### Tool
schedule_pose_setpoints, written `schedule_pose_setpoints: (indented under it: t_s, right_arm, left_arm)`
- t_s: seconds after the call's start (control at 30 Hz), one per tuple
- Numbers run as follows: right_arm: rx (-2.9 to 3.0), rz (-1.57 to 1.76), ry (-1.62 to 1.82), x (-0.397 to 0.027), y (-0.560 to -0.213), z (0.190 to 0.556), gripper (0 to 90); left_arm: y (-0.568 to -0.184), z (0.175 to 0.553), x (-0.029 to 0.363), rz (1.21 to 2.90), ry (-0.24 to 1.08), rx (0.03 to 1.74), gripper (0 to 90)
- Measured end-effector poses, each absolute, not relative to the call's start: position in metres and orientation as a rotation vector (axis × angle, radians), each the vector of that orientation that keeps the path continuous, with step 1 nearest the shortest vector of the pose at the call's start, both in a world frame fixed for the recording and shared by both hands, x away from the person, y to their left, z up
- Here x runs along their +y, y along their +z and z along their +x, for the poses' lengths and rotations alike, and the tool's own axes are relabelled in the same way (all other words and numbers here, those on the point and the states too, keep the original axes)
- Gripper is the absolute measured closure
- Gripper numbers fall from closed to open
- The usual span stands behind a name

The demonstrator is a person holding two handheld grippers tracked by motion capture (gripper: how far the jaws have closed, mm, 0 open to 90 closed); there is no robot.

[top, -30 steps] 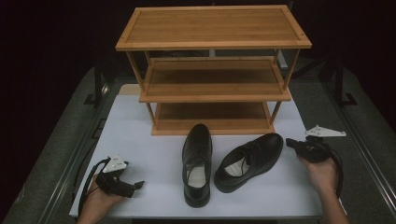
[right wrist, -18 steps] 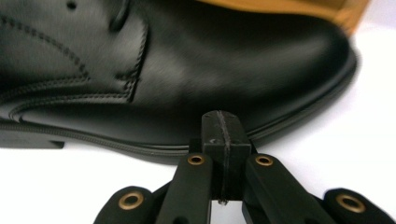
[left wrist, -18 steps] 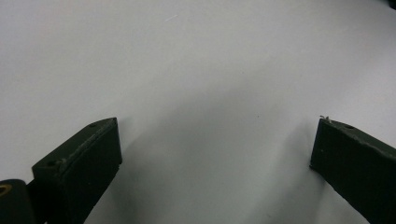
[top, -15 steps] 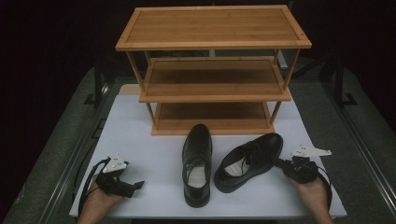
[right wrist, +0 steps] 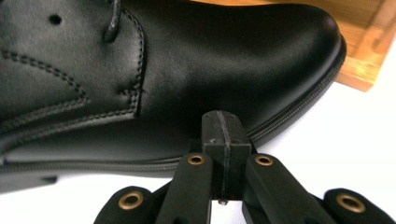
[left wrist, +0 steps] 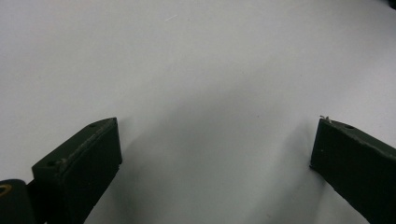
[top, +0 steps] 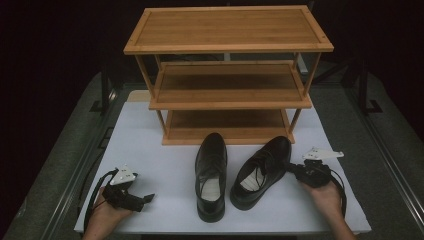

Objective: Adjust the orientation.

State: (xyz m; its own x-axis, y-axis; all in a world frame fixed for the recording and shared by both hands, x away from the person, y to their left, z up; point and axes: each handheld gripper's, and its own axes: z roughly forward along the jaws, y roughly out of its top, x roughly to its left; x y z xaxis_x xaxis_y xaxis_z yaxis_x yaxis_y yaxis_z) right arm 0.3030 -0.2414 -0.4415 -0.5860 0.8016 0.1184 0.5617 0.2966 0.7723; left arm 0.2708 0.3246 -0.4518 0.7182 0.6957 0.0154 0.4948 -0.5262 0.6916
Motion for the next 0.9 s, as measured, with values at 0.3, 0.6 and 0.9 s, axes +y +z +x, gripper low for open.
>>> schedule_pose_setpoints:
  t_s: [0.3,0.6,0.9]
  right_arm:
    - [2.314,1.208,1.221,-0.222,-0.441,0.323,90.0]
    - [2.362,1.141,1.238,-0.197,-0.440,0.333,90.0]
    - [2.385,1.095,1.245,-0.186,-0.438,0.330,89.9]
  left_arm:
    - [-0.452,0.271,0.325,2.238,0.381,0.899,1.1]
    - [-0.452,0.271,0.325,2.237,0.382,0.900,1.1]
    - [-0.452,0.271,0.325,2.240,0.381,0.897,1.1]
